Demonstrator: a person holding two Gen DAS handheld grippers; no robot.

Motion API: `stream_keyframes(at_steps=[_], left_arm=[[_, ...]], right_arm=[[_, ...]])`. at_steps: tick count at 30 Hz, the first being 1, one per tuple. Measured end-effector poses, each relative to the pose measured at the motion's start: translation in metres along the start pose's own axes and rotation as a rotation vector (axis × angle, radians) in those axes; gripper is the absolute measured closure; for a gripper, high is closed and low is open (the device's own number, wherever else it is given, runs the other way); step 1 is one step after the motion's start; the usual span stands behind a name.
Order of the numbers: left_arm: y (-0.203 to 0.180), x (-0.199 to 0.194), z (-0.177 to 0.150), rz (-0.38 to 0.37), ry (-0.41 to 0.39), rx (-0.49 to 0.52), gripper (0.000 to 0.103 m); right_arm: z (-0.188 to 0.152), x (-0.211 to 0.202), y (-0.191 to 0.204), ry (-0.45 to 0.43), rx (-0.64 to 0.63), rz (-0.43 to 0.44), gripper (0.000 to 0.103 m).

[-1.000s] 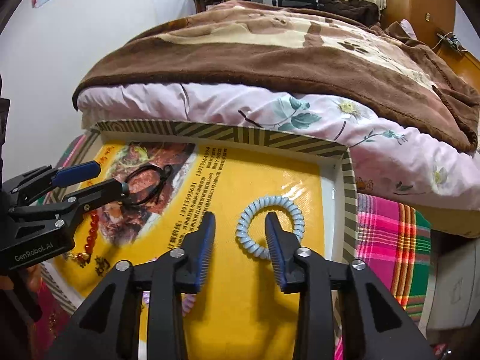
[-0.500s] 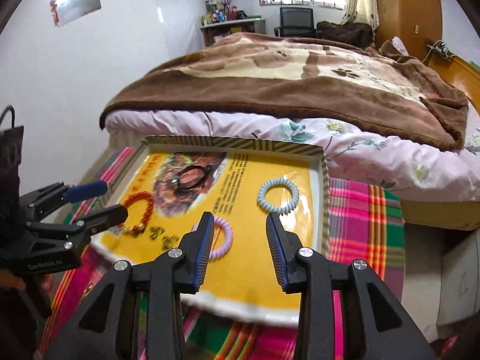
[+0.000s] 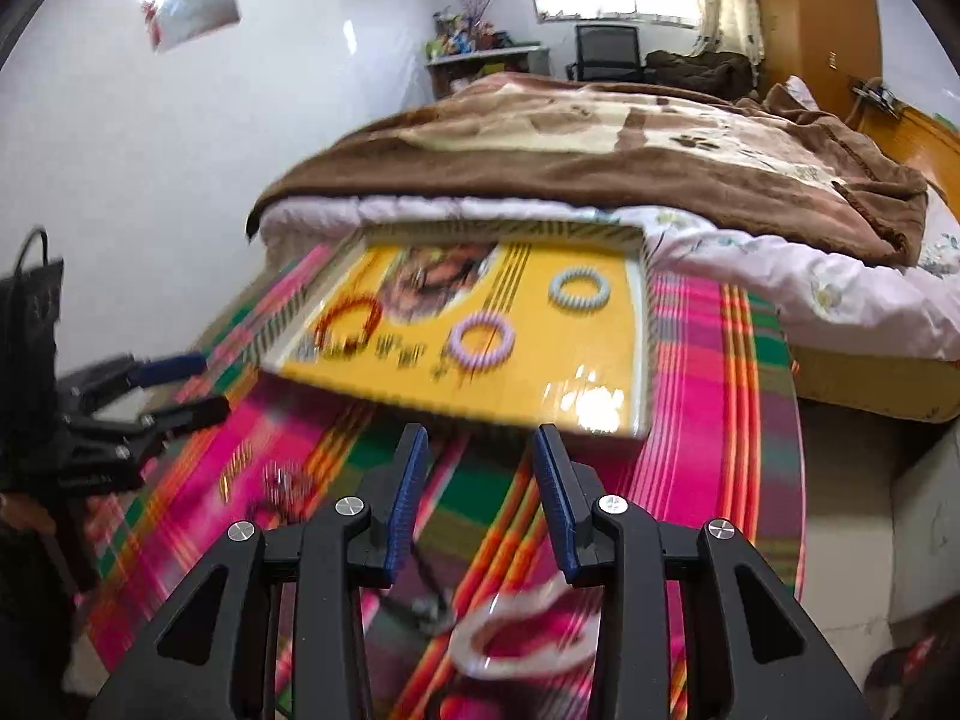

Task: Organize jewelry
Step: 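Grasp the black cord bracelet with white bead using the right tool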

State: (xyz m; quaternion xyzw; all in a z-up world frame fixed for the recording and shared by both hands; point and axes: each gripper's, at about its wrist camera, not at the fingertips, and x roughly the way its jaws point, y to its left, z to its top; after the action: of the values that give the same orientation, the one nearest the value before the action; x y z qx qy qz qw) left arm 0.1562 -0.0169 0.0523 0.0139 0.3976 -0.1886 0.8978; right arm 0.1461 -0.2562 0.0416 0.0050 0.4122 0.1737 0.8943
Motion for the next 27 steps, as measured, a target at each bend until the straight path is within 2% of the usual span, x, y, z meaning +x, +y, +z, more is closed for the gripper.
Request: stream_keyframes(at_steps=[8, 11, 17, 20, 27], left_arm=[[0.023, -0.019, -0.041, 0.021, 0.012, -0.082, 0.033], [0.027, -0.022, -0.049, 0.012, 0.010, -0.101, 0.033], [0.031, -0.021, -0.056, -0.004, 0.019, -0.105, 0.033], [0.034, -0.021, -0.059, -0.012, 0.018, -0.116, 0.033], [0.038, -0.021, -0.061, -0.022, 0.017, -0.128, 0.033]], right_arm=[[-0.031, 0.025, 0.033, 0.094, -0.077, 0.009, 0.065], [-0.036, 0.042, 0.039, 0.157, -0.093, -0.038, 0.065], [-0.037, 0.061, 0.041, 0.212, -0.100, -0.093, 0.065], [-0.037, 0.070, 0.041, 0.242, -0.109, -0.094, 0.065], [-0.036, 0.072, 0.045, 0.237, -0.128, -0.084, 0.065]])
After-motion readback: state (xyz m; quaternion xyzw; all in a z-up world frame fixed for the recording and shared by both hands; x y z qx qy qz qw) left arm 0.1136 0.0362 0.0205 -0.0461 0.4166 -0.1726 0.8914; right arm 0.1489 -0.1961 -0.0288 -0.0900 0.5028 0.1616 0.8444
